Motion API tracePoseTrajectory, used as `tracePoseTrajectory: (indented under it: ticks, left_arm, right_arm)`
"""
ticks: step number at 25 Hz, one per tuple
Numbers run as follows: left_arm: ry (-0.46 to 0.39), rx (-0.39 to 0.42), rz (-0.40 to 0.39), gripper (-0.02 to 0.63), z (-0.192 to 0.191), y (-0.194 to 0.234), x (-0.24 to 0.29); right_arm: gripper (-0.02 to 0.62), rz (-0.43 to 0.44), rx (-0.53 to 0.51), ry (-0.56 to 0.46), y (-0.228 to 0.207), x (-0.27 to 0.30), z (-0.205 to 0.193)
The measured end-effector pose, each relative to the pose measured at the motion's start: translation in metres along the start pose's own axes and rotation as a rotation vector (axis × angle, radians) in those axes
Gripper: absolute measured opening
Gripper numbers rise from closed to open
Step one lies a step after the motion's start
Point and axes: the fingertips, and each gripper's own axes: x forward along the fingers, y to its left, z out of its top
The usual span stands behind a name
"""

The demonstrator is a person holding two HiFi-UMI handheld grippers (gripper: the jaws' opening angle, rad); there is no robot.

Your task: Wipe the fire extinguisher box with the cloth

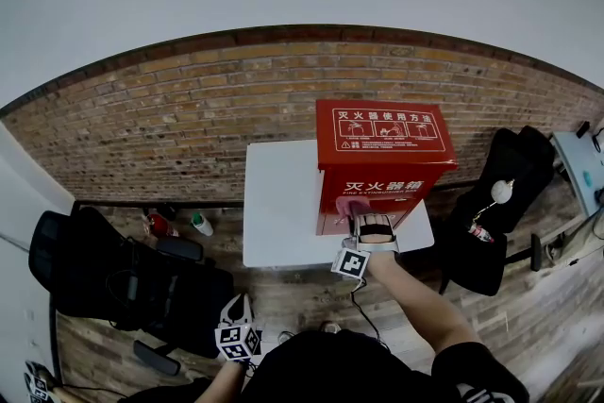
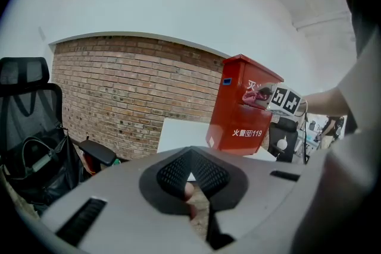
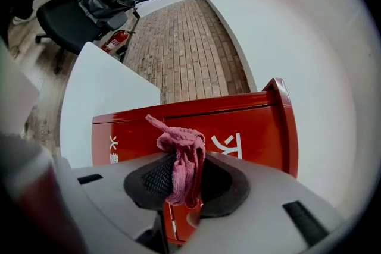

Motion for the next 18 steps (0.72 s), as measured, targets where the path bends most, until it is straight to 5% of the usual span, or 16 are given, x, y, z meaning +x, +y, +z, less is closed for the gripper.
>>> tracePoseTrajectory:
  ticks: [18]
  left_arm:
    - [-0.006,0.009,-0.02,0.023,0.002,-0.007,0.001]
  right_arm:
    - [0.1,-0.178,0.012,-0.036,-0.091,-0.024,0.013]
